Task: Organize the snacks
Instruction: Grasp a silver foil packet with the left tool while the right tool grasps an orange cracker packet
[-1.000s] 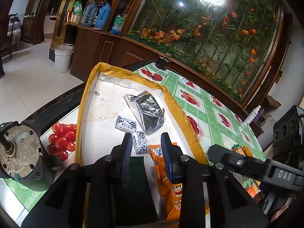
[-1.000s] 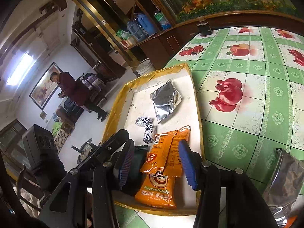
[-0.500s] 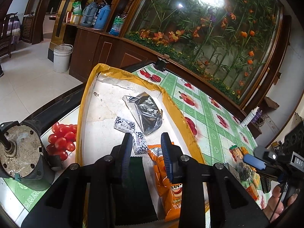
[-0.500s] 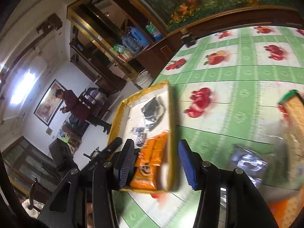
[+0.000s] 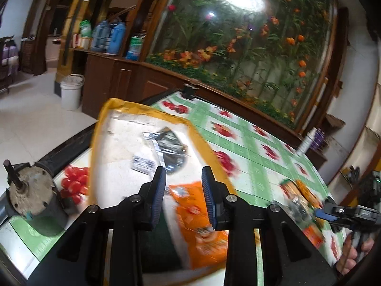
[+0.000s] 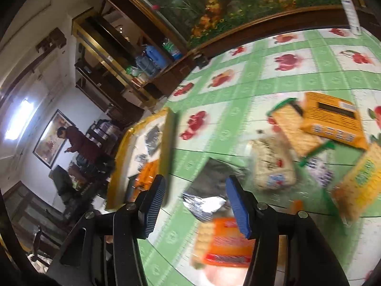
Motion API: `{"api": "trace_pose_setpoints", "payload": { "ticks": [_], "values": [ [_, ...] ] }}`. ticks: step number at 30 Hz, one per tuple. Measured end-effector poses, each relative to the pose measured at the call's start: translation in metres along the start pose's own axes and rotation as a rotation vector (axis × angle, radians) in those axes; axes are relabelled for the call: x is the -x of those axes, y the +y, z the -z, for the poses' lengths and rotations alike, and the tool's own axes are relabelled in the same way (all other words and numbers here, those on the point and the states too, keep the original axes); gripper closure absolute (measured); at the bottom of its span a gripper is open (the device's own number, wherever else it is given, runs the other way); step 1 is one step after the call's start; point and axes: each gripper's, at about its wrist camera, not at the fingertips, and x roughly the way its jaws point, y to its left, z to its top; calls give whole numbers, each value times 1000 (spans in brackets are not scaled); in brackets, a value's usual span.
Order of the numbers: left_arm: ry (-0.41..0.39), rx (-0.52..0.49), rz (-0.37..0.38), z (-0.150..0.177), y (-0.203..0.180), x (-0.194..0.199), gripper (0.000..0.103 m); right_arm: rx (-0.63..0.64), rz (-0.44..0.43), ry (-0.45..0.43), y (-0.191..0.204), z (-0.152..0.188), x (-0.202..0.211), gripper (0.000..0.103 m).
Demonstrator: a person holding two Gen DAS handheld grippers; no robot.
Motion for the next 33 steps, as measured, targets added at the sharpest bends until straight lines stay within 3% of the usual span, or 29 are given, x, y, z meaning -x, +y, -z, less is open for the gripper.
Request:
{"api": "trace_pose_setpoints", "payload": {
  "ticks": [5,9,13,15,20,22,24,31,33],
  "values": [
    [66,-60,111,5,-39,0,75,-29,73,50,-25,1,-1,46],
    [136,-96,186,12,-66,-7,51,-45,105,92,-35,3,-5,45],
    [199,-143,204,21,-88,-14,51,35,145,157,-24,11,-8,43],
    [231,-156,205,24,-96,-18,51,77,110,220,-18,17,-5,38],
    [332,-190,233,31,-119,-32,51,187,17,303,-3,32,4,37],
    [378,-218,245,33,-135,-41,38,232,23,304,4,35,6,37],
    [420,-257,236,37,-149,-50,30,275,48,301,11,42,9,37],
    [536,-403,95,56,-187,-90,30,205,61,256,-5,36,21,37],
    [571,-426,94,61,-192,-99,30,171,59,249,-10,33,22,37]
  ]
}}
